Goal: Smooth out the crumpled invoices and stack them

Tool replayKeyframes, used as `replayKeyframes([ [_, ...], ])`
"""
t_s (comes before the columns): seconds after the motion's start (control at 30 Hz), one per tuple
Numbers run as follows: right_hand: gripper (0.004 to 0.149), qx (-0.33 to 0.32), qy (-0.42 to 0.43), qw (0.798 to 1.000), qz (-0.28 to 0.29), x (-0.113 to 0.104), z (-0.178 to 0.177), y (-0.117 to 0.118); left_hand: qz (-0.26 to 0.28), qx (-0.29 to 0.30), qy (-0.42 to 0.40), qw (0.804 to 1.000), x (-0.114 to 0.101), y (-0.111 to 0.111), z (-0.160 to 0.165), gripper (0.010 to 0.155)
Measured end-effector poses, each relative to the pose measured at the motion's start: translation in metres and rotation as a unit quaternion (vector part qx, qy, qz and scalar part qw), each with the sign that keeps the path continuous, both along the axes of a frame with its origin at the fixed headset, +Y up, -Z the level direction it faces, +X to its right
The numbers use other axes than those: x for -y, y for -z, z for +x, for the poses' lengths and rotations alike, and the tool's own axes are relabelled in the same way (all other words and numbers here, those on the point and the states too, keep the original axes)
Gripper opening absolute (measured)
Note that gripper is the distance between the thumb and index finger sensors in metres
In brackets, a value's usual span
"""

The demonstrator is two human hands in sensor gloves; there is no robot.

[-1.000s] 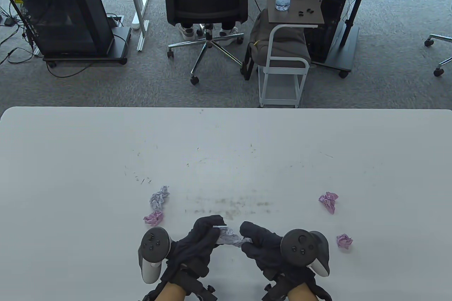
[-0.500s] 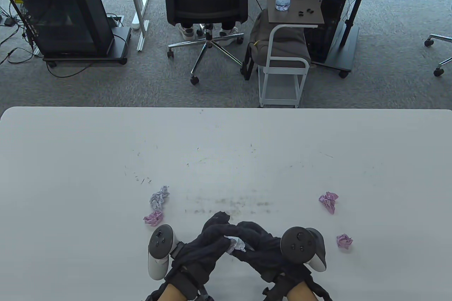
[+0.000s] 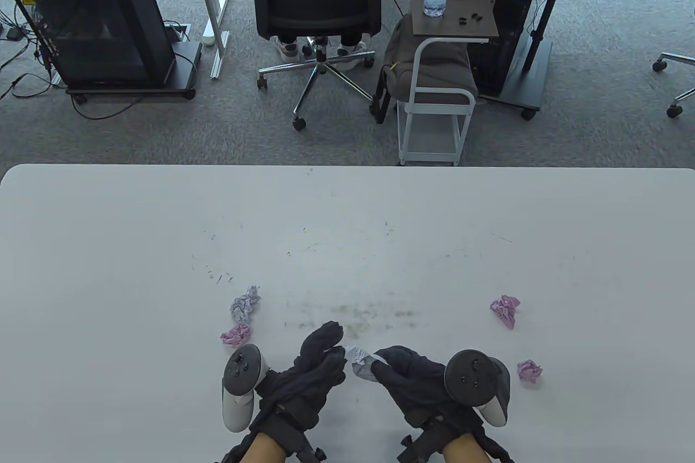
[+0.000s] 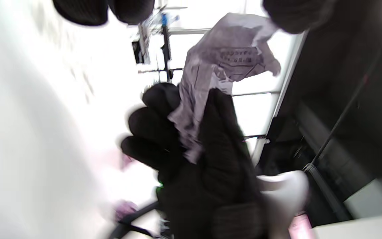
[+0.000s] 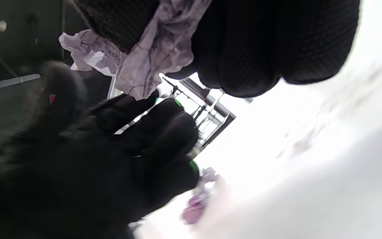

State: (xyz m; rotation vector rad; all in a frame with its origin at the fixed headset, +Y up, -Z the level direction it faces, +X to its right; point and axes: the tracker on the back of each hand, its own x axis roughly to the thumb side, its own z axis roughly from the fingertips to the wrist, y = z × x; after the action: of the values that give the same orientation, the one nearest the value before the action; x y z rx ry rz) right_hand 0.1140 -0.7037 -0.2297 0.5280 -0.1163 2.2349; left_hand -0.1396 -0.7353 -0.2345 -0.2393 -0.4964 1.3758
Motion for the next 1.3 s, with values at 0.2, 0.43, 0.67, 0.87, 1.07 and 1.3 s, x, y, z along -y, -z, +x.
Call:
replayKeyframes([
  [0.2,0.034,-0.002,-0.178,0.973,0.146,-0.017,-0.024,-0.017,-0.058,-0.002,-0.006,0.998,-0.004,-0.01,0.013,0.097],
  [0.43,0.034,0.001,-0.092,0.993,0.081,-0.015,-0.017,-0.013,-0.023,-0.022,0.012,0.999,-0.006,-0.001,0.002,0.058],
  [0.67,0.037,0.019,0.021,0.999,-0.025,-0.001,0.015,0.0,0.044,-0.09,0.062,0.993,-0.01,-0.001,-0.004,0.047],
  [0.87,0.04,0.006,0.02,0.992,-0.121,0.01,0.015,0.006,0.028,-0.092,0.033,0.995,-0.01,-0.001,-0.009,0.044],
  [1.07,0.088,-0.063,-0.067,0.995,-0.035,-0.005,0.005,-0.001,0.088,-0.056,0.115,0.988,-0.02,-0.004,0.0,0.043],
  [1.3,0.039,-0.067,-0.017,0.997,-0.035,0.006,-0.018,-0.005,0.122,-0.021,0.151,0.981,-0.026,-0.012,0.015,0.043],
])
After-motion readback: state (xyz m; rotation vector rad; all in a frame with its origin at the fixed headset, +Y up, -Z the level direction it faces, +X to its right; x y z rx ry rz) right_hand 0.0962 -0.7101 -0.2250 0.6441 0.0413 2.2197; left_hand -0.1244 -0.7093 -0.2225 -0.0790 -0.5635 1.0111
